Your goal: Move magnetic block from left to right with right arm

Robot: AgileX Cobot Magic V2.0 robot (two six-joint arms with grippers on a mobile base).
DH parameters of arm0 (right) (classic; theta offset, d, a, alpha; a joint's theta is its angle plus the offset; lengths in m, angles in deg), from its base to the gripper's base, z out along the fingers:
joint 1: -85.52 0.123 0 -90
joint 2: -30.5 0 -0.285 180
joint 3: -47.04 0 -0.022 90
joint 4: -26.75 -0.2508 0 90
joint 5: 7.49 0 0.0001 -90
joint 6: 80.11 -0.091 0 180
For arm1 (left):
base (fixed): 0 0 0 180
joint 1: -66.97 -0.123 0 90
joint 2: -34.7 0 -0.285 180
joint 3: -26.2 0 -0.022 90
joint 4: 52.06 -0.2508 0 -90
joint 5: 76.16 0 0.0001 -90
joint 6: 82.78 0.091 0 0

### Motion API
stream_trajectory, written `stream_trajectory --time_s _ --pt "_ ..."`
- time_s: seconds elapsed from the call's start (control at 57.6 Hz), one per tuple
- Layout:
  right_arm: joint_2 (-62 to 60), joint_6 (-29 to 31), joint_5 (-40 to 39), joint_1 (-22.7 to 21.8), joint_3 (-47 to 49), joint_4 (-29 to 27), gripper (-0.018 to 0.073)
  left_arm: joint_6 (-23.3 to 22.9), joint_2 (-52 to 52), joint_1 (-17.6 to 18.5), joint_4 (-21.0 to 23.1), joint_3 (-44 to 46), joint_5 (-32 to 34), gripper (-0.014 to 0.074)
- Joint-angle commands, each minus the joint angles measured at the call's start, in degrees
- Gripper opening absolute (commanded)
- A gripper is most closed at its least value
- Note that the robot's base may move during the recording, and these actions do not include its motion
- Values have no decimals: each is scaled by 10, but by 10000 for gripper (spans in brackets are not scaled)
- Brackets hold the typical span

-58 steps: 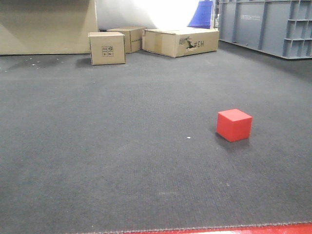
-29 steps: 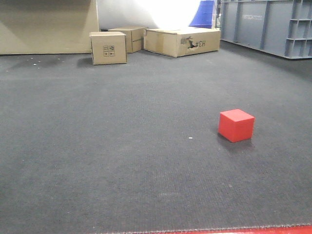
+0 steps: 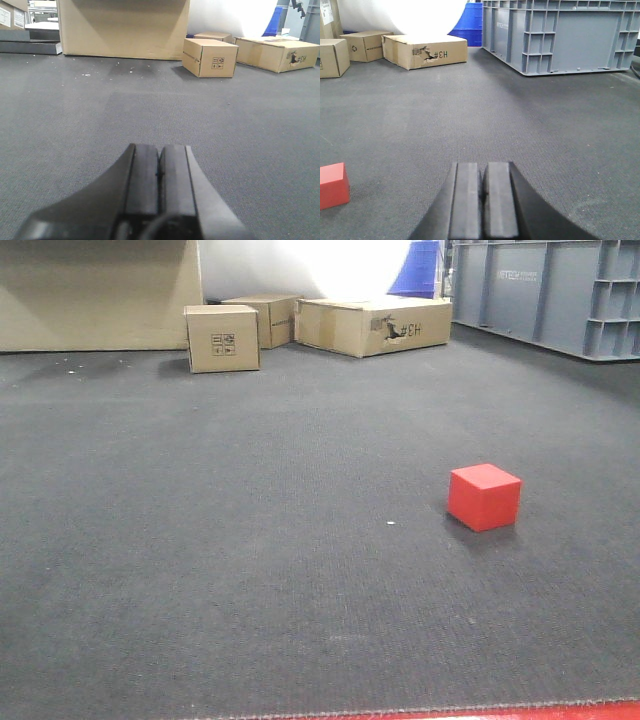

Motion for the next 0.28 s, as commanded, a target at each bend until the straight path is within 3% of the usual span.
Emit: stream_trajectory --time_s 0.0,0.26 --pt "-11 5 -55 -3 -1 5 69 -3 -6 1 3 -5 48 -126" --pt "-11 5 -55 -3 -1 5 69 -3 -6 1 3 -5 48 -126"
